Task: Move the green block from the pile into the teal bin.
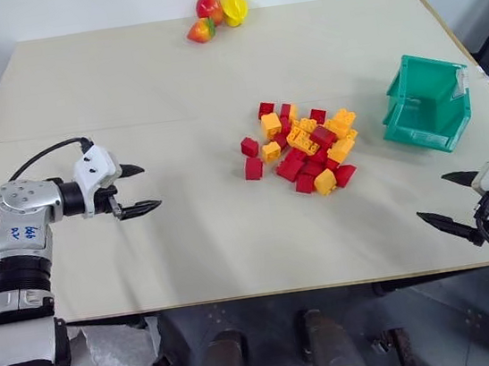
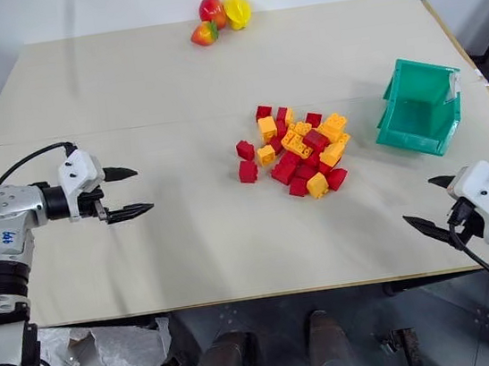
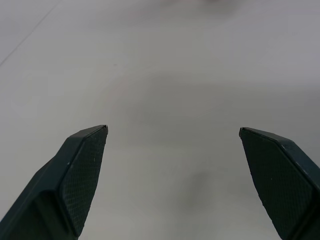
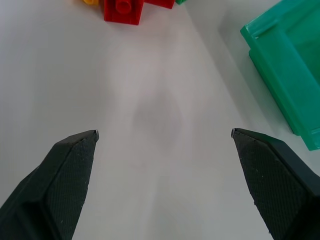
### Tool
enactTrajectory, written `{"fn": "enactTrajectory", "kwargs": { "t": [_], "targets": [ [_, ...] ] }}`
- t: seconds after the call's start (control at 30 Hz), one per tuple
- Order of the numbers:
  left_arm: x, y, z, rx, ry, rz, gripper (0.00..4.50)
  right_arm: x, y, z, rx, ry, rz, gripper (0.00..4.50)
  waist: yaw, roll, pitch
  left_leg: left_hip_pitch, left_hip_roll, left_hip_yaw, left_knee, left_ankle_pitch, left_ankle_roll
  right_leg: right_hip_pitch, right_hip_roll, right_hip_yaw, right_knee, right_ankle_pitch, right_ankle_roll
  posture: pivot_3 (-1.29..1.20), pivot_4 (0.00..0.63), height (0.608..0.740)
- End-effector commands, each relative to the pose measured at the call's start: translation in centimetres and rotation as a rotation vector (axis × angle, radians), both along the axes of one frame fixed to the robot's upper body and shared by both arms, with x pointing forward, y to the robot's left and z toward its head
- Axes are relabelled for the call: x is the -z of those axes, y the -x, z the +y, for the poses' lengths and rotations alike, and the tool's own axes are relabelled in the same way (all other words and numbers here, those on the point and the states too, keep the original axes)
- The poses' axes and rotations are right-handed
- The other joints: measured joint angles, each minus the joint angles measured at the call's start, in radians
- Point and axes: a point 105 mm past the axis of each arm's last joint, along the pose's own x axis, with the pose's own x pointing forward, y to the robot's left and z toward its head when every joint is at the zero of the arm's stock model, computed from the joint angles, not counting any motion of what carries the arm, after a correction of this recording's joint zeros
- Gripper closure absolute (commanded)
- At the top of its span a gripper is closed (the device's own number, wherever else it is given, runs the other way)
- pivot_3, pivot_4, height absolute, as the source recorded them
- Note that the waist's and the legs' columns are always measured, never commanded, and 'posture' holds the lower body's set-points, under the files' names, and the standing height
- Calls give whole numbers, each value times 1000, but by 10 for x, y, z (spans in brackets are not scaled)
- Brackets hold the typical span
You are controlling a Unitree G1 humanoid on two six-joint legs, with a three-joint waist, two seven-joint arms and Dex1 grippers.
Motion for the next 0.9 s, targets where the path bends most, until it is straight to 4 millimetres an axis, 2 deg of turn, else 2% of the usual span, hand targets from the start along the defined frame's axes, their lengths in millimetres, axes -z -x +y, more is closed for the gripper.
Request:
{"fn": "enactTrajectory", "kwargs": {
  "t": [0.03,0.13,0.33,0.4,0.5,0.6,0.77,0.9],
  "targets": [
    [-14,-3,-1,3,14,-60,0,-17,-3,3,8,-30,-63,42,-1,0,0,0,0,0,0,0,0,0,0,0,0,0,0,0,150,740],
    [-20,-8,0,-43,60,-84,0,-22,-6,12,18,-84,-75,42,0,0,0,0,0,0,0,0,0,0,0,0,0,0,0,0,150,740],
    [-44,-7,-11,-46,248,-99,0,-29,-6,53,-11,-214,-99,42,1,0,0,-2,1,-2,2,0,0,0,0,0,1,0,0,0,150,740],
    [-48,-5,-16,-34,275,-120,0,-32,-10,71,-4,-275,-83,42,0,0,0,-2,1,-2,2,0,0,-1,0,-1,1,0,0,0,150,740],
    [-50,1,-25,-1,390,-41,0,-41,-19,105,-12,-369,-106,42,-5,0,0,-2,1,-2,3,0,0,-1,0,0,1,0,0,0,150,740],
    [-51,6,-33,54,426,-61,0,-40,-31,138,-14,-422,-75,42,-9,0,0,-2,2,-3,3,0,-1,-1,0,0,2,0,0,0,150,740],
    [-41,14,-45,174,454,17,0,-38,-57,183,-13,-452,-63,1657,-22,0,0,-5,1,-3,3,0,-1,-6,0,0,4,0,0,0,150,740],
    [-43,25,-51,308,495,77,0,-39,-81,205,27,-473,-62,3033,-27,0,0,-16,-1,-3,8,1,-1,-17,-1,1,11,0,0,0,150,740]
  ]
}}
